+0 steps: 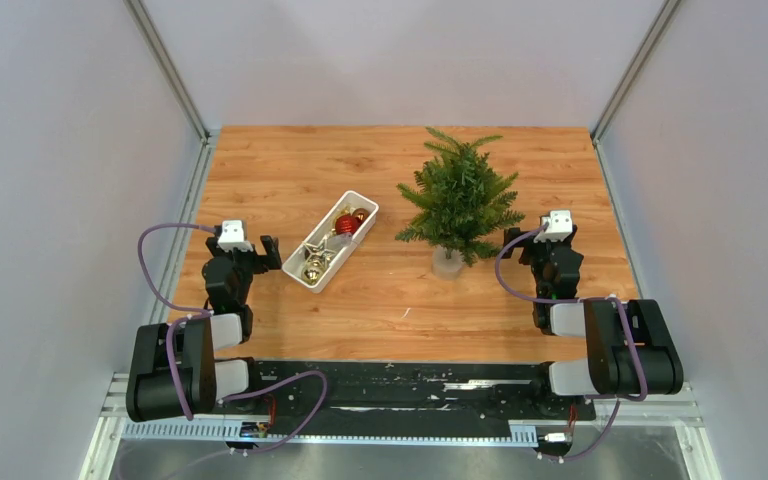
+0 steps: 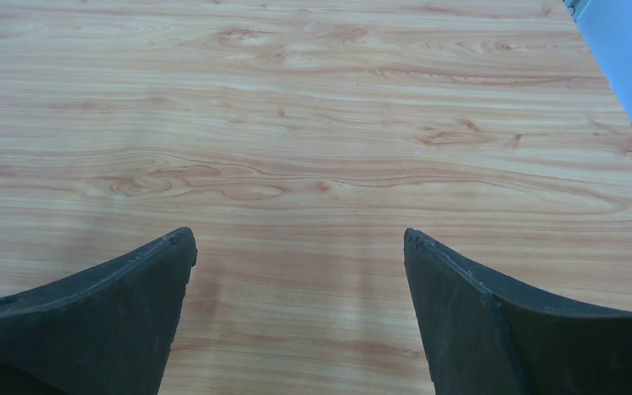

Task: Decorate the small christmas tree
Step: Pick up the decoration item from the center of the board.

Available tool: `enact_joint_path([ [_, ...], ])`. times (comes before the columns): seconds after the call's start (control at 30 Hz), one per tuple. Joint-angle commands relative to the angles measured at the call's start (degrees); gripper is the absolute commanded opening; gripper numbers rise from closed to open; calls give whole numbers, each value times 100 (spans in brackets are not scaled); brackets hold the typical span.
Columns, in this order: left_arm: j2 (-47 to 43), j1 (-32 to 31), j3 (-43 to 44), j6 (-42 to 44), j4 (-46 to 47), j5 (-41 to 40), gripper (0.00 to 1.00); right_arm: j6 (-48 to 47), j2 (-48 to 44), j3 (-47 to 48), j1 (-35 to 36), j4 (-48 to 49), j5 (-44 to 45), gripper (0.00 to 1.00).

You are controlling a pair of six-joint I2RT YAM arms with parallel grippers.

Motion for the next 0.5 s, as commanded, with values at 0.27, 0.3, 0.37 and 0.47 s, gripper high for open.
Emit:
enact_joint_path([
  [0.27, -722, 84, 754, 50, -1186, -165, 100, 862, -1413, 1171, -23, -2694, 1572, 100],
  [0.3, -1048, 126, 960, 117, -2074, 96, 100, 990, -1719, 1433, -23, -3459, 1692, 100],
  [0.37, -1476, 177, 1479, 540, -2947, 272, 100, 1251, -2334, 1844, -25, -4317, 1875, 100],
  [0.47, -2012, 224, 2196, 1219, -3915, 675, 100, 1555, -3142, 2112, -24, -4839, 1741, 100],
])
